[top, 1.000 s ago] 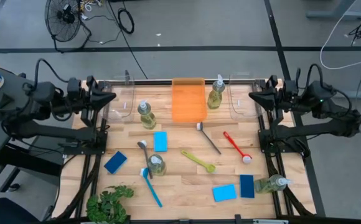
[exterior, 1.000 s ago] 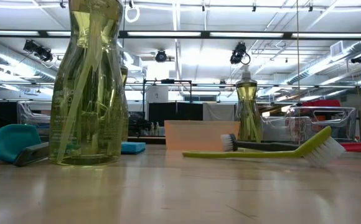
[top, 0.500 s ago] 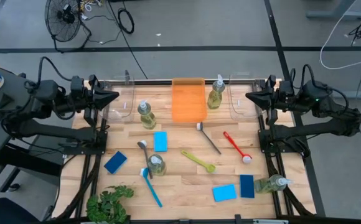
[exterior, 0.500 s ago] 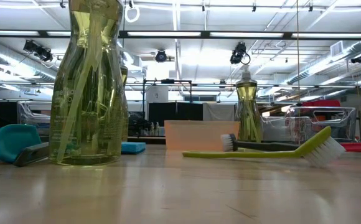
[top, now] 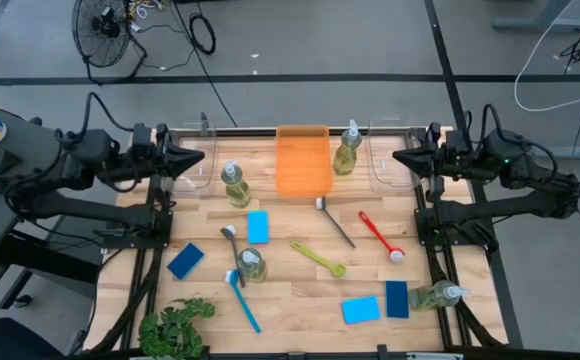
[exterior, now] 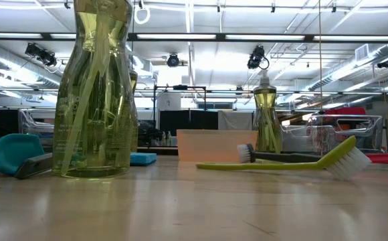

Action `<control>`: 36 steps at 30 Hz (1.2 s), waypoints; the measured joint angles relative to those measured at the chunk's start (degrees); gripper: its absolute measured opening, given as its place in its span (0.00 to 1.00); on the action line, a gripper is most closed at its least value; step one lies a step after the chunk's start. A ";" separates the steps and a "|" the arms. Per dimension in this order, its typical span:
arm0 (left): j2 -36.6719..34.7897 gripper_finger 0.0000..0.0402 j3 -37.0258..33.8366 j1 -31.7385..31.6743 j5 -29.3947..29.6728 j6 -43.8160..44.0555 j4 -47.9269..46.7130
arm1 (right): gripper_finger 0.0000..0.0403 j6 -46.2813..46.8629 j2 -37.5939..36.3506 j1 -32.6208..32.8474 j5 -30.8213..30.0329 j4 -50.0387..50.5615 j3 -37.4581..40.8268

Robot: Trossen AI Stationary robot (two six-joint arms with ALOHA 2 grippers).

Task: Pick & Place Kitchen Sink Supplies
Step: Put the yellow dish soap into the right transparent bin

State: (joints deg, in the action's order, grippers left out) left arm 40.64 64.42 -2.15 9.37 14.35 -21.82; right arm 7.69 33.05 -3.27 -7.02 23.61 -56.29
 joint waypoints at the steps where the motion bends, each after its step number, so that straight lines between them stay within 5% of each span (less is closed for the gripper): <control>1: 0.47 0.03 0.00 0.00 0.02 0.01 0.00 | 0.02 0.42 0.09 0.00 -0.02 0.49 0.00; 36: 4.72 0.03 -0.04 -0.02 3.71 -3.21 0.04 | 0.02 0.77 3.43 0.00 -0.17 4.86 0.04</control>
State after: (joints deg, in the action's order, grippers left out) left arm 45.36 64.38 -2.17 13.08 11.14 -21.78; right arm 8.46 36.48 -3.27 -7.19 28.47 -56.25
